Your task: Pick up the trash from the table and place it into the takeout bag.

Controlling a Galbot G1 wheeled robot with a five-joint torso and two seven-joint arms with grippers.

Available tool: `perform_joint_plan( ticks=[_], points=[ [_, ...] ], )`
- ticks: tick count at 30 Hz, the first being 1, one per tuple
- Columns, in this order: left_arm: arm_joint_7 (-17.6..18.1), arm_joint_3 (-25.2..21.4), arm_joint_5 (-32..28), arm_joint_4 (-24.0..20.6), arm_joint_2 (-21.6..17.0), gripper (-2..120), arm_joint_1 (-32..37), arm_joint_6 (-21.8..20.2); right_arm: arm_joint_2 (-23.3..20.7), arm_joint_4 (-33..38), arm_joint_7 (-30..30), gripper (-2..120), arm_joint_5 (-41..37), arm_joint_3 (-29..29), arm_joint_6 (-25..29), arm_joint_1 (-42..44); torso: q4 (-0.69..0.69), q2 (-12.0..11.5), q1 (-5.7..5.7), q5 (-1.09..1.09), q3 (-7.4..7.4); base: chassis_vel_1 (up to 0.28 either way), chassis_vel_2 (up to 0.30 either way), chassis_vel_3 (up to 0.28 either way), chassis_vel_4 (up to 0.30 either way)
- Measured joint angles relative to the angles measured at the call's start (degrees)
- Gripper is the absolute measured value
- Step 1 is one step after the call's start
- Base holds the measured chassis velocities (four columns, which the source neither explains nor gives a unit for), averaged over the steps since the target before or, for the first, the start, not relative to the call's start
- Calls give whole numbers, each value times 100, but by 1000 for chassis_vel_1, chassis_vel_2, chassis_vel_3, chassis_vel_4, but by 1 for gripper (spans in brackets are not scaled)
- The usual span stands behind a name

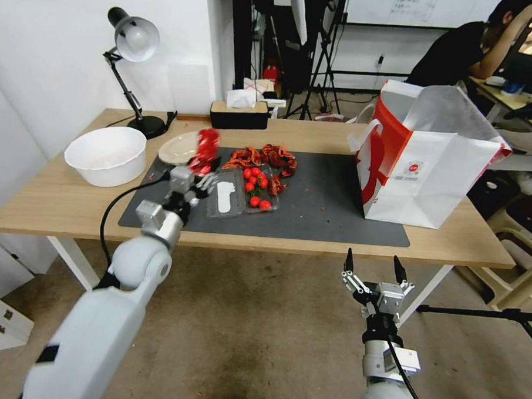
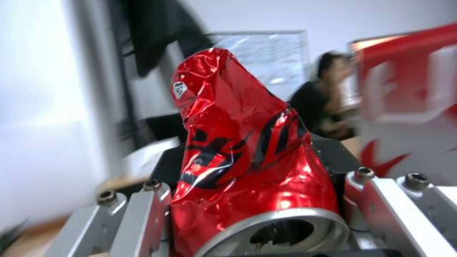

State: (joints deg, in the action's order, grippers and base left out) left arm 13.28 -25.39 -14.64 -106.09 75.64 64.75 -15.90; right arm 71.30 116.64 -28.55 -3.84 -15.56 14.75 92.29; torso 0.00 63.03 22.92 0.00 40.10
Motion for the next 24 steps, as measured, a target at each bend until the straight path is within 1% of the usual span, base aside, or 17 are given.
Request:
perform_joint_plan(
  ticks=[2,3,4,6,7,8,9,11,12,13,15,16,18,19,21,22,24],
  points=[
    [-304,92,-152,2,-183,46,-65,362,9,15,-1,96,8,-11,7,29,0,0,0,0,0,0,0,0,0],
    [-588,189,-276,10,-367,46,-155,682,18,25,-3,96,16,-23,14,49,-1,0,-1,1,0,0,0,0,0],
    [-588,189,-276,10,-367,46,-155,682,18,25,-3,96,16,-23,14,49,-1,0,-1,1,0,0,0,0,0],
    [-1062,465,-632,64,-737,46,-417,1188,40,40,-10,96,30,-41,25,86,0,0,0,0,0,0,0,0,0],
    [-1336,697,-864,116,-985,46,-648,1431,52,45,-14,96,41,-49,30,105,0,0,0,0,0,0,0,0,0],
    [-1336,697,-864,116,-985,46,-648,1431,52,45,-14,96,41,-49,30,105,0,0,0,0,0,0,0,0,0],
    [-1582,947,-1064,187,-1207,46,-922,1606,60,46,-16,96,46,-54,32,112,0,0,0,-1,0,0,0,0,0],
    [-1924,1513,-1482,340,-1546,46,-1568,1792,64,46,-21,96,49,-67,35,108,-1,-1,0,0,0,0,0,0,0],
    [-1924,1513,-1482,340,-1546,46,-1568,1792,64,46,-21,96,49,-67,35,108,-1,-1,0,0,0,0,0,0,0],
    [-1986,1789,-1655,404,-1648,46,-1856,1809,65,42,-23,96,50,-74,36,99,0,-1,0,1,0,0,0,0,0],
    [-2117,2535,-2026,623,-1779,46,-2582,1812,57,16,-25,96,50,-100,37,87,0,-1,0,1,1,0,0,0,0],
    [-2117,2535,-2026,623,-1779,46,-2582,1812,57,16,-25,96,50,-100,37,87,0,-1,0,1,1,0,0,0,0],
    [-2151,3054,-2254,792,-1771,46,-3139,1812,44,0,-28,96,50,-129,38,77,-2,-1,0,1,1,0,0,0,0],
    [-2151,3054,-2254,792,-1771,46,-3139,1812,44,0,-28,96,50,-129,38,77,-2,-1,0,1,1,0,0,0,0],
    [-2152,3561,-2463,1048,-1666,46,-3814,1800,27,-15,-30,96,50,-147,38,44,-1,-1,0,2,1,0,0,0,0],
    [-2152,3561,-2463,1048,-1666,46,-3814,1800,27,-15,-30,96,50,-147,38,44,-1,-1,0,2,1,0,0,0,0],
    [-2148,4177,-2680,1539,-1344,46,-4711,1781,14,-20,-32,96,50,-152,38,-8,0,-1,1,3,1,0,0,0,0]
  ],
)
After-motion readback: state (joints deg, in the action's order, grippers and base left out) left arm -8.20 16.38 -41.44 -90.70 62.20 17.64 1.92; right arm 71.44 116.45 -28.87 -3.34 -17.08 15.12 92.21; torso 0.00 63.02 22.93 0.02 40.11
